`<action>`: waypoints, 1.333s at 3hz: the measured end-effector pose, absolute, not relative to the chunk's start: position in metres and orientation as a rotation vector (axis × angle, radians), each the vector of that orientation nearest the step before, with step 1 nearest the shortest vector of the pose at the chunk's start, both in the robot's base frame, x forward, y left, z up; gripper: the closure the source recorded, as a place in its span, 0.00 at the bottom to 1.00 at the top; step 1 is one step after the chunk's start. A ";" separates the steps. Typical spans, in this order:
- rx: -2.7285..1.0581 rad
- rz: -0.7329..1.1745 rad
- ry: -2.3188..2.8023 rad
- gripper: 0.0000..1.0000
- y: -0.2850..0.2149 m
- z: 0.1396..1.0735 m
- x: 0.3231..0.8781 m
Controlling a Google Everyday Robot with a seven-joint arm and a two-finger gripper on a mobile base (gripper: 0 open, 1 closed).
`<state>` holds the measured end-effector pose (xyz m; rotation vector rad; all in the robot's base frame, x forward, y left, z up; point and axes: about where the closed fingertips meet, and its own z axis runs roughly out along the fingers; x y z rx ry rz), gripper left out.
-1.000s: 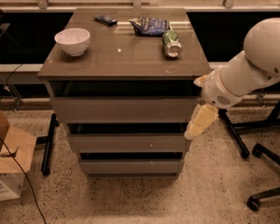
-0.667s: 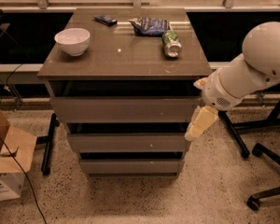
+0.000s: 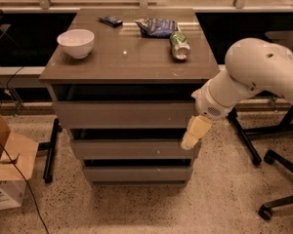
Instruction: Open top drawer
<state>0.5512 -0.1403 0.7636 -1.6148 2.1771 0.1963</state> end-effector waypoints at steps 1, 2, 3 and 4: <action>-1.593 0.187 2.161 0.00 -0.133 0.743 0.573; -1.580 0.182 2.126 0.00 -0.127 0.725 0.599; -1.585 0.214 2.089 0.00 -0.116 0.704 0.637; -1.578 0.262 2.083 0.00 -0.111 0.686 0.659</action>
Offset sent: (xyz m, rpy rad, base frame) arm 0.0799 0.0185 -0.0564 0.0542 -0.0941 -0.0037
